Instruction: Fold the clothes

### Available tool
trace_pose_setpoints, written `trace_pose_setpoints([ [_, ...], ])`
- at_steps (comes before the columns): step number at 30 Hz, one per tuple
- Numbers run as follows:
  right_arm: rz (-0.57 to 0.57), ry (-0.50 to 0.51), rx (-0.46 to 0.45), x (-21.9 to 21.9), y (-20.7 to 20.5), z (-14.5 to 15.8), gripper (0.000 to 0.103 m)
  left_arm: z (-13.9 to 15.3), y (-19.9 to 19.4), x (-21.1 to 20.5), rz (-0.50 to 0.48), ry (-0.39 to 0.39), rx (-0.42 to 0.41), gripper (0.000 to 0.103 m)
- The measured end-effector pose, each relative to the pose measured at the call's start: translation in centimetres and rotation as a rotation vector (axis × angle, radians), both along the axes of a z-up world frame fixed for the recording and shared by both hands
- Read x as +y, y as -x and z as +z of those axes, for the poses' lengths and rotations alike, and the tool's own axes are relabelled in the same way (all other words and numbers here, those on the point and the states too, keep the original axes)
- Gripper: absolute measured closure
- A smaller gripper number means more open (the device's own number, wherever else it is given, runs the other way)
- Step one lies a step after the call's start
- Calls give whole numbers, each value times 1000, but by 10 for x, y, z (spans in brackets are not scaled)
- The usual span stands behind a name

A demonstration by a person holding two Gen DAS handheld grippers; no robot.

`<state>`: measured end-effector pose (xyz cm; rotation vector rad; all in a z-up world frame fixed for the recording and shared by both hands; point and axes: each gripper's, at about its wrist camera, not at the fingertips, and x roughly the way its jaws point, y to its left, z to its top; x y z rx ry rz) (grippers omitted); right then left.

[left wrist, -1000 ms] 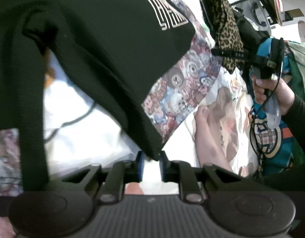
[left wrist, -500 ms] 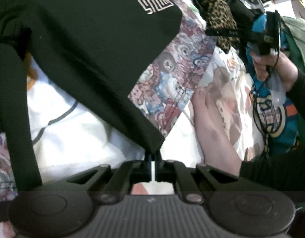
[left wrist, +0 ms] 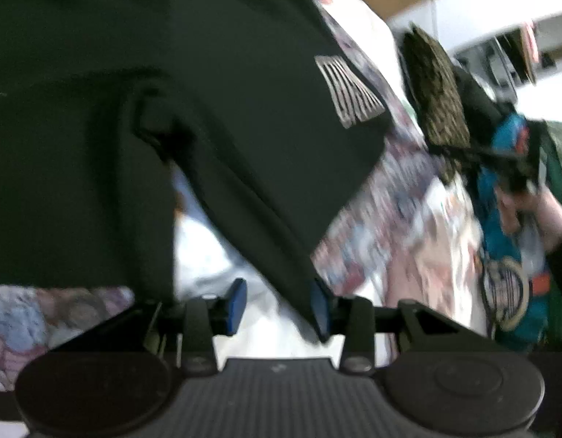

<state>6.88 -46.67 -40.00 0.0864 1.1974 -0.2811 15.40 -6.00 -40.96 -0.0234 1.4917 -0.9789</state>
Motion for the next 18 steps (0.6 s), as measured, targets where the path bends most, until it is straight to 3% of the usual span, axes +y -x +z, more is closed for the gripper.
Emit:
trace_pose_setpoints([
  [7, 6, -70, -139, -3, -29, 18, 97, -5, -19, -1, 140, -4, -14, 56],
  [13, 23, -116, -235, -5, -83, 12, 97, -9, -28, 3, 234, 15, -5, 61],
  [16, 0, -150, -276, -5, -110, 3, 97, -9, -30, 4, 262, 14, -17, 79],
  [17, -9, -158, -287, -5, -119, 0, 97, -10, -32, 5, 264, 4, -15, 99],
  [18, -11, -161, -293, -4, -126, -3, 97, -11, -33, 7, 266, -5, -13, 101],
])
